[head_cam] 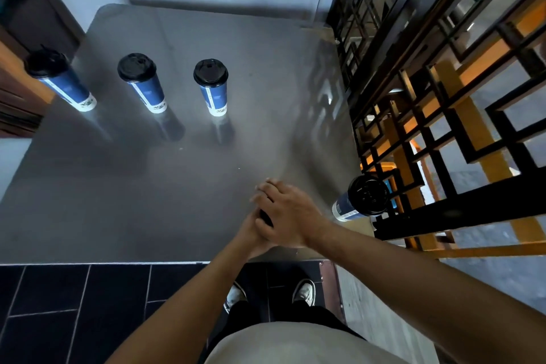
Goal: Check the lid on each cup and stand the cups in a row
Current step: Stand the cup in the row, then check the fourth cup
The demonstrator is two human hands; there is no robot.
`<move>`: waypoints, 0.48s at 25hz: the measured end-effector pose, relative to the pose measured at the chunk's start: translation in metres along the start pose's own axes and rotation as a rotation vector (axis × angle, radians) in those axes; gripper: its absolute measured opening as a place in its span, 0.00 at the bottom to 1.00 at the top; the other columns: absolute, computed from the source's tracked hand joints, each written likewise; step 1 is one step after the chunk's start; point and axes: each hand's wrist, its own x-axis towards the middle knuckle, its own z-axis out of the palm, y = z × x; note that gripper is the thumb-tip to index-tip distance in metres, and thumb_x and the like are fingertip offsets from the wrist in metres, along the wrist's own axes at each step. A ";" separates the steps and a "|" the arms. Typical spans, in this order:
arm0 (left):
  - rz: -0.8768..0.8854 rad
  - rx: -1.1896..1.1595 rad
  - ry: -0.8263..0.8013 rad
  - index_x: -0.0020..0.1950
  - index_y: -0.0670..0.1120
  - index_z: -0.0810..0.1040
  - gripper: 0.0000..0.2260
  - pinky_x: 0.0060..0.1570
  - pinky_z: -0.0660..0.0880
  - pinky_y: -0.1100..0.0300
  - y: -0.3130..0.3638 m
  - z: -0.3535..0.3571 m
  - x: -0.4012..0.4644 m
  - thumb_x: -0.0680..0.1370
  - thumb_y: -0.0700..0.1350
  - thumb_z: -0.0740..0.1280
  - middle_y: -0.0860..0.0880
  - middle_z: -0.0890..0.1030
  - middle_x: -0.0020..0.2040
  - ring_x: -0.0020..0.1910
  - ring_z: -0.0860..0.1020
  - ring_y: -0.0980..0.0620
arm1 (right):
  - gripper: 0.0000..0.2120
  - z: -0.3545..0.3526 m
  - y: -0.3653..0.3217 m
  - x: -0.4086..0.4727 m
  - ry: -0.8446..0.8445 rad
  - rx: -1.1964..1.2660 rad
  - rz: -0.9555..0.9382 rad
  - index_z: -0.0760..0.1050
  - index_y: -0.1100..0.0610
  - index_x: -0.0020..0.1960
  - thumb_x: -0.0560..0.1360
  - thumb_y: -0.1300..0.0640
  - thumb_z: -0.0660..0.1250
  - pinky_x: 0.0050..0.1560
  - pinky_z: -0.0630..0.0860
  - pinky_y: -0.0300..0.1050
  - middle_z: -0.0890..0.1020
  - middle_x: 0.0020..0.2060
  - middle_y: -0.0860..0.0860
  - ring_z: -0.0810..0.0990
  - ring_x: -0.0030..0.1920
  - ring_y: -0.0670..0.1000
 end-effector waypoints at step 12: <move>-0.302 -0.238 -0.063 0.79 0.39 0.62 0.26 0.64 0.60 0.80 0.006 0.011 -0.015 0.82 0.40 0.66 0.39 0.69 0.77 0.74 0.68 0.50 | 0.26 -0.003 0.010 0.003 -0.011 0.008 -0.070 0.74 0.51 0.68 0.74 0.41 0.59 0.60 0.74 0.54 0.78 0.62 0.53 0.76 0.61 0.56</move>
